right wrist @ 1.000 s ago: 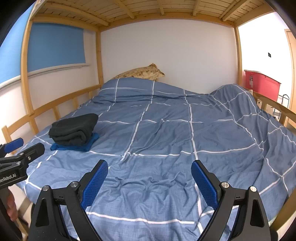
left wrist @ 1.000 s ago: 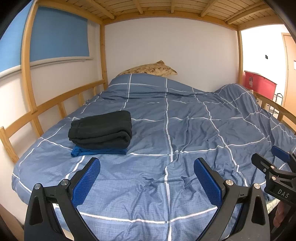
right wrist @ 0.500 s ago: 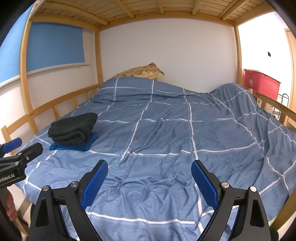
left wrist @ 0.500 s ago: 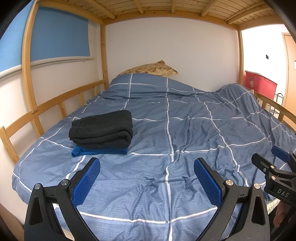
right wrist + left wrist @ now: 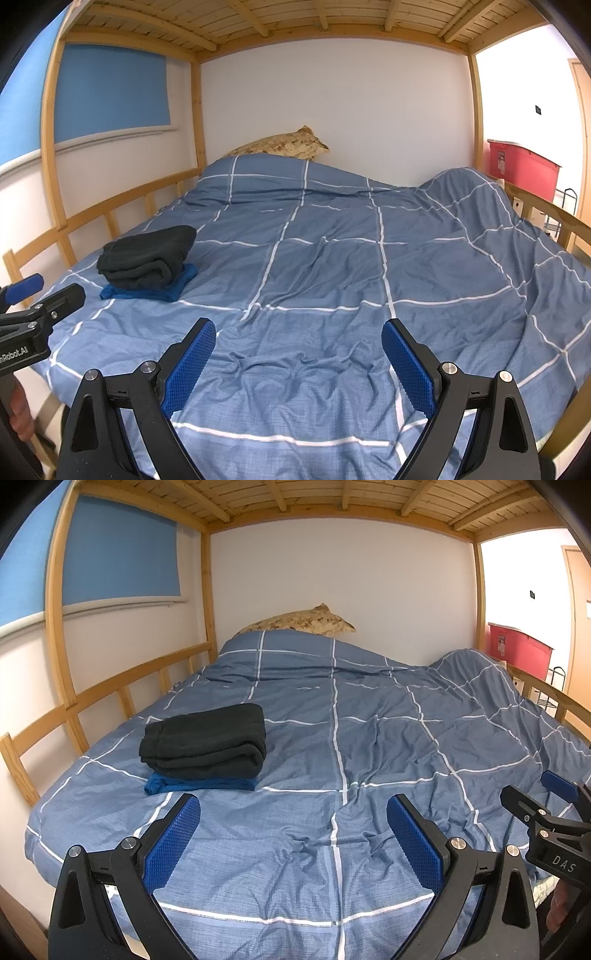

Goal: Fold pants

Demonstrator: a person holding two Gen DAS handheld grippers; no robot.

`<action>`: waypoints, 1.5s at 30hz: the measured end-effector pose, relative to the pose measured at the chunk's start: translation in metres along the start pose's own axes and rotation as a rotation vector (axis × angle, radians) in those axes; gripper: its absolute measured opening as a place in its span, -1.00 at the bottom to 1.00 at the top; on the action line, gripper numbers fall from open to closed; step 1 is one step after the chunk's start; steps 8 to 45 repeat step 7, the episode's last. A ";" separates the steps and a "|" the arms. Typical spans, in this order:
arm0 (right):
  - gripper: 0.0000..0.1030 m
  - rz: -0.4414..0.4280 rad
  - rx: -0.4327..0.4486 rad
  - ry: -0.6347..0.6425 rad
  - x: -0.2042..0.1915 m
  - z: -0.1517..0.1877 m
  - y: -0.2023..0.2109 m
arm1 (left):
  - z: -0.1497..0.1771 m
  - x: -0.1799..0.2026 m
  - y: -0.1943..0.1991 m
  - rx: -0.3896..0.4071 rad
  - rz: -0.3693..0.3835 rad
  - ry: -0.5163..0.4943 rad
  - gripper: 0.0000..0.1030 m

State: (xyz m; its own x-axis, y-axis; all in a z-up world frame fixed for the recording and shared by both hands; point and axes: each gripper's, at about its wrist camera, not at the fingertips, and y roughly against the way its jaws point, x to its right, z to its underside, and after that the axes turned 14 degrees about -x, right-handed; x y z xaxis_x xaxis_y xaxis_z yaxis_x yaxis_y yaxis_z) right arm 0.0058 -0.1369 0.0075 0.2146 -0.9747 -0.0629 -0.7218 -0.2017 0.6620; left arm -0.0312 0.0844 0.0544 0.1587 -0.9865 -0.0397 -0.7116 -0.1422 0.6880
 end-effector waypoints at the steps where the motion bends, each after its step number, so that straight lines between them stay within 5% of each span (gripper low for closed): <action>1: 0.79 -0.001 0.000 0.001 0.000 0.000 0.000 | 0.000 0.000 0.000 0.001 -0.005 -0.001 0.99; 45: 0.79 -0.001 0.000 -0.001 0.002 0.000 0.000 | 0.000 0.003 0.002 0.004 -0.009 -0.016 0.99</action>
